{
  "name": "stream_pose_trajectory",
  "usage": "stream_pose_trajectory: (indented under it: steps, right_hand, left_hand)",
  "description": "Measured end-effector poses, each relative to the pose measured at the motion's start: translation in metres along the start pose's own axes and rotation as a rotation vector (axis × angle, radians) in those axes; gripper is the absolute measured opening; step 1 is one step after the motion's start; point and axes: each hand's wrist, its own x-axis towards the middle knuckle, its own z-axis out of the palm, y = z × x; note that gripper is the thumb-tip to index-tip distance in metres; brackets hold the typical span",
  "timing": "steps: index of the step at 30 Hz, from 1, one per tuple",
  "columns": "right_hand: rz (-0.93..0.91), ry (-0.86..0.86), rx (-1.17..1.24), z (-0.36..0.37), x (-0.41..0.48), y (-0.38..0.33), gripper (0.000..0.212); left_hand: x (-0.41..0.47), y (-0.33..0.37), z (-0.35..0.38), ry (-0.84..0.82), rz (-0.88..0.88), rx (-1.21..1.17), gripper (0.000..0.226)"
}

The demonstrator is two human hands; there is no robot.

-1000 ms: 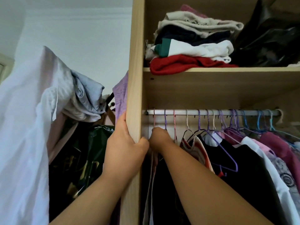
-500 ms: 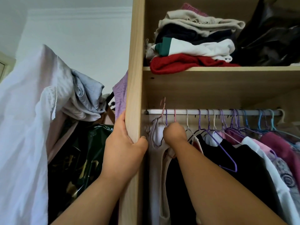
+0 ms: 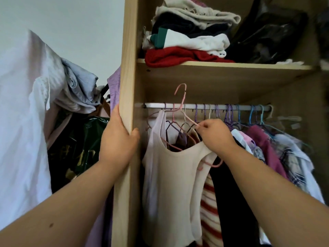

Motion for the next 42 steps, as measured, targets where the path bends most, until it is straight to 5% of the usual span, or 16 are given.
stream_pose_trajectory:
  steps: [5,8,17,24,30,36,42]
  right_hand:
    - [-0.018,0.032,0.009,-0.058,-0.057,0.025,0.024]
    - [-0.005,-0.016,0.015,-0.09,-0.094,0.044,0.025]
    - [0.14,-0.179,-0.147,-0.174,-0.233,0.079,0.021]
    - [0.442,-0.076,-0.318,-0.208,-0.338,0.062,0.025]
    - [0.811,0.127,-0.614,-0.194,-0.432,0.029,0.008]
    - [1.17,0.312,-0.76,-0.162,-0.556,-0.045,0.009]
    - [1.528,0.511,-0.693,-0.108,-0.687,-0.145,0.016]
  left_hand:
    - [-0.045,0.02,0.01,-0.047,0.192,0.245,0.09]
    - [-0.079,0.035,0.031,-0.282,0.358,0.172,0.08]
    - [-0.161,0.06,0.101,-0.753,0.259,-0.194,0.059]
    - [-0.25,0.052,0.144,-1.091,0.286,-0.636,0.03]
    - [-0.312,0.057,0.157,-1.409,0.322,-0.775,0.014]
    - [-0.384,0.087,0.116,-1.584,0.516,-0.906,0.017]
    - [-0.472,0.127,0.036,-1.761,0.893,-1.024,0.024]
